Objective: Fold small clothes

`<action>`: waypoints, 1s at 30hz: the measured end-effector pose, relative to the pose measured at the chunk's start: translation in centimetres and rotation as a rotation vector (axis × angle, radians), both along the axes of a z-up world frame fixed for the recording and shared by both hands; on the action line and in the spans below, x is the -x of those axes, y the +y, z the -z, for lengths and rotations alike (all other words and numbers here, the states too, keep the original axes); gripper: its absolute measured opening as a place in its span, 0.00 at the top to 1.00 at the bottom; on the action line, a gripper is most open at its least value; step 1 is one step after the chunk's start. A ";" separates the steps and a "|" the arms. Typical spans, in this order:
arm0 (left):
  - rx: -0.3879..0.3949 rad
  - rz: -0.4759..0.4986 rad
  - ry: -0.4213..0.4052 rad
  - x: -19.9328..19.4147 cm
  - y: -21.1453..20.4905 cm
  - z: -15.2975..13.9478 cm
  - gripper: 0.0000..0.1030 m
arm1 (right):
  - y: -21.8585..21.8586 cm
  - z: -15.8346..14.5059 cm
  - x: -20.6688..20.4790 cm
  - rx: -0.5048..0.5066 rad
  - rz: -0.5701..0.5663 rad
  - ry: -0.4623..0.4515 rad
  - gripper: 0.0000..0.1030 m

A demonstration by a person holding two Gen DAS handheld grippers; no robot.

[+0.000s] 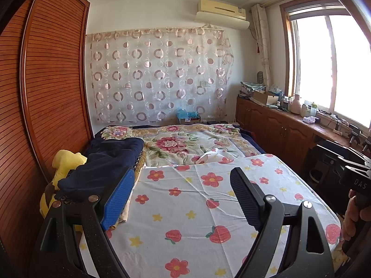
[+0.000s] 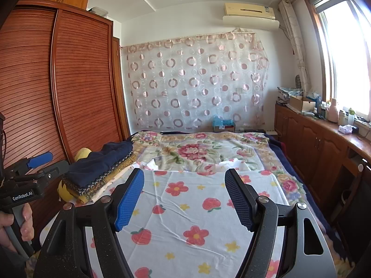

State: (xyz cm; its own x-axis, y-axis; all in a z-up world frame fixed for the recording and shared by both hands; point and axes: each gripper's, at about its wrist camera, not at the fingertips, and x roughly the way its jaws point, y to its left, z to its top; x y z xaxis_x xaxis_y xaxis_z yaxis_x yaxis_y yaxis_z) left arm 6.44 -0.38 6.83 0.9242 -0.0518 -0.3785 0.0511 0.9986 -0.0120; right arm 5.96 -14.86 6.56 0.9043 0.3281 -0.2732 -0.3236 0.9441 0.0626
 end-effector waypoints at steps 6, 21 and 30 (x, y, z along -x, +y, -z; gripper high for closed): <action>0.001 -0.001 -0.002 0.0 0.1 -0.2 0.17 | -0.2 -0.1 0.0 -0.001 -0.003 0.001 0.28; -0.003 -0.003 -0.009 0.0 0.2 0.1 0.17 | -0.5 -0.2 0.0 -0.001 -0.002 -0.001 0.28; -0.002 -0.003 -0.012 0.0 0.3 0.0 0.17 | -0.6 -0.1 0.1 -0.001 -0.003 -0.003 0.28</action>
